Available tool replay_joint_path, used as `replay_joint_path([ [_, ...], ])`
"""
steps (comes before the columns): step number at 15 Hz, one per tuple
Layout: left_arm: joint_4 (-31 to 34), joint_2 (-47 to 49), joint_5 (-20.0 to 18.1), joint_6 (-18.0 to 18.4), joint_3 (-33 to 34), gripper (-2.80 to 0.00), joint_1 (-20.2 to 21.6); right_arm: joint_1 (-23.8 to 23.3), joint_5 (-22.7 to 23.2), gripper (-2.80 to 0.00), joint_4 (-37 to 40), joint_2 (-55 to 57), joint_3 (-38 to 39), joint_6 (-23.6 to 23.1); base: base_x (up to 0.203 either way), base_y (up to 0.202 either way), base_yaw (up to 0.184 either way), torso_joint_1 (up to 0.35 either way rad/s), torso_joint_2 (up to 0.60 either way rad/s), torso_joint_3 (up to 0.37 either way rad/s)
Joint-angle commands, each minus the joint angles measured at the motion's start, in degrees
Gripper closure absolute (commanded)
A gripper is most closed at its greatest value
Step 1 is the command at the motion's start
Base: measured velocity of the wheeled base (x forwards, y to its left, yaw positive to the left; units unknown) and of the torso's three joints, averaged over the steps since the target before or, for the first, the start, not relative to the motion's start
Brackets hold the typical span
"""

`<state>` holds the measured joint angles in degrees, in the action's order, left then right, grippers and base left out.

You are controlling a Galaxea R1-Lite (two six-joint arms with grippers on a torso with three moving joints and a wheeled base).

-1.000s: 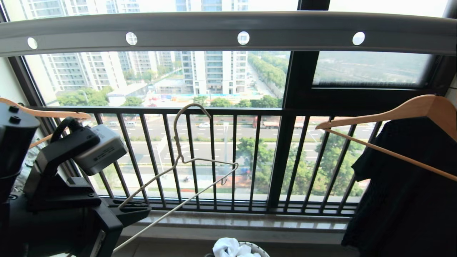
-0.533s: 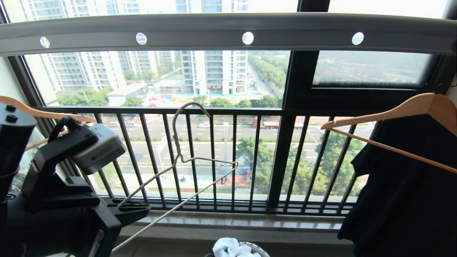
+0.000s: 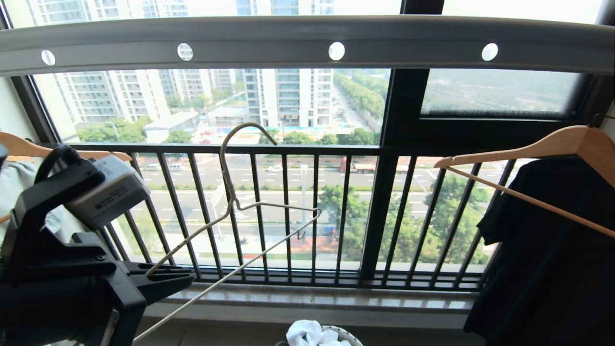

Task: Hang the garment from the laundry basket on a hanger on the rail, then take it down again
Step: Pick up clothes from the basket

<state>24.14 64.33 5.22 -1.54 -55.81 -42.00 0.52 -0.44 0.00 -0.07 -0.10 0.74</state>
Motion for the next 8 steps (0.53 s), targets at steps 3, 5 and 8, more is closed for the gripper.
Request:
replay_joint_path([
  [3,0.12,-0.87,0.05,0.22,0.00,0.00,0.00,0.00,0.00,0.00,0.00,0.07,0.01,-0.04,0.000,0.000,0.000,-0.049,0.12,0.058],
  [5,0.12,-0.78,0.05,0.22,0.00,0.00,0.07,0.00,0.00,0.00,0.00,0.07,0.01,-0.04,0.000,0.000,0.000,-0.076,0.17,0.085],
  [8,0.21,-0.70,0.05,0.22,0.09,0.00,-0.02,0.00,0.00,0.00,0.00,0.07,0.01,-0.04,0.000,0.000,0.000,-0.085,0.18,0.088],
])
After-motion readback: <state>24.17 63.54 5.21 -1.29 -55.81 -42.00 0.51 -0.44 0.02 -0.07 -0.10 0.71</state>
